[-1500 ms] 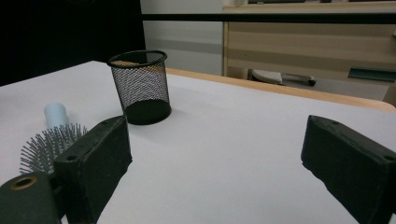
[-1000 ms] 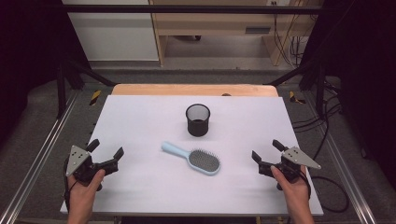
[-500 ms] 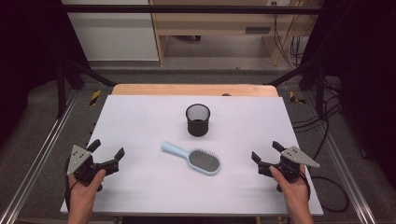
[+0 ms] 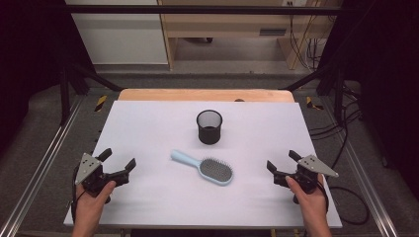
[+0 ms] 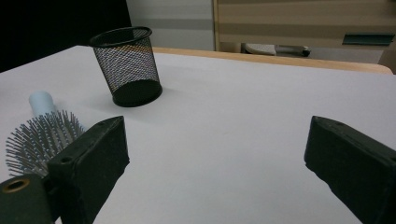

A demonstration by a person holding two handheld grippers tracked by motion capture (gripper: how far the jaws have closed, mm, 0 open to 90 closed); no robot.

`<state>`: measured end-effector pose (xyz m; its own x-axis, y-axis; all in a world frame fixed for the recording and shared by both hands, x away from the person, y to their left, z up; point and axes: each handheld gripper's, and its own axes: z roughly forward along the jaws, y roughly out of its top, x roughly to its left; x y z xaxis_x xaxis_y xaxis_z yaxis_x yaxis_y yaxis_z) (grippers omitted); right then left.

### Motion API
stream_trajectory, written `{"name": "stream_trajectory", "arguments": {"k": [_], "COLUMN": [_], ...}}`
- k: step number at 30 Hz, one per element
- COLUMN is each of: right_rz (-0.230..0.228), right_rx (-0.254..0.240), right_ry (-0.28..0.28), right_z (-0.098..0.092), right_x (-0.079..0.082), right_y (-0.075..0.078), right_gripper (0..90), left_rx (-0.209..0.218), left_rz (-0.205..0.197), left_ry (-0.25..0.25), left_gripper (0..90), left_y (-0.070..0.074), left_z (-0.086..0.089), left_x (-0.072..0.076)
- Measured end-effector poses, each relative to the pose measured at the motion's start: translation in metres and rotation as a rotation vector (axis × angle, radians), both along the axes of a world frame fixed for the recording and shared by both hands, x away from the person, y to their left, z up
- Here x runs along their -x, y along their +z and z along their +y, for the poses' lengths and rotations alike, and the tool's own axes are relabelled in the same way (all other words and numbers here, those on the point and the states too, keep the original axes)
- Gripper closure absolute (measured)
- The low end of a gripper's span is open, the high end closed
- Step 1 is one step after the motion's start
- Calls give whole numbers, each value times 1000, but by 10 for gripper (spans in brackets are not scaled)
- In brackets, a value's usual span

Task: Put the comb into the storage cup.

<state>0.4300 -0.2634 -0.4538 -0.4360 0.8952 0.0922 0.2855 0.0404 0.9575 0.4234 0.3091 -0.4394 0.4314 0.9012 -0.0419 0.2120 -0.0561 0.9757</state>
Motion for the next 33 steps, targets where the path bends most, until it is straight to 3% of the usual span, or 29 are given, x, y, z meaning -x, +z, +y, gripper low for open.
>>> {"name": "stream_trajectory", "arguments": {"k": [4, 9, 13, 16, 25, 33], "right_rz": [5, 9, 13, 17, 22, 25], "right_rx": [-3, 2, 1, 0, -4, -1], "right_ry": [-3, -1, -4, -4, -1, 10], "right_z": [0, 1, 1, 1, 1, 3], "right_x": [0, 0, 0, 0, 0, 0], "right_y": [0, -1, -2, -2, -3, -3], "right_gripper": [65, 64, 64, 64, 65, 67], "left_rx": [-17, -10, -49, -100, -183, -262], "left_rz": [8, 37, 76, 97, 140, 166], "left_ry": [-19, -56, -77, -107, -203, -244], "left_gripper": [40, 24, 25, 45, 48, 104], "left_y": [0, -1, -2, 2, 24, 36], "left_z": [-5, -13, -24, -36, -77, -109], "left_x": [1, 0, -7, -17, -54, -87]}}
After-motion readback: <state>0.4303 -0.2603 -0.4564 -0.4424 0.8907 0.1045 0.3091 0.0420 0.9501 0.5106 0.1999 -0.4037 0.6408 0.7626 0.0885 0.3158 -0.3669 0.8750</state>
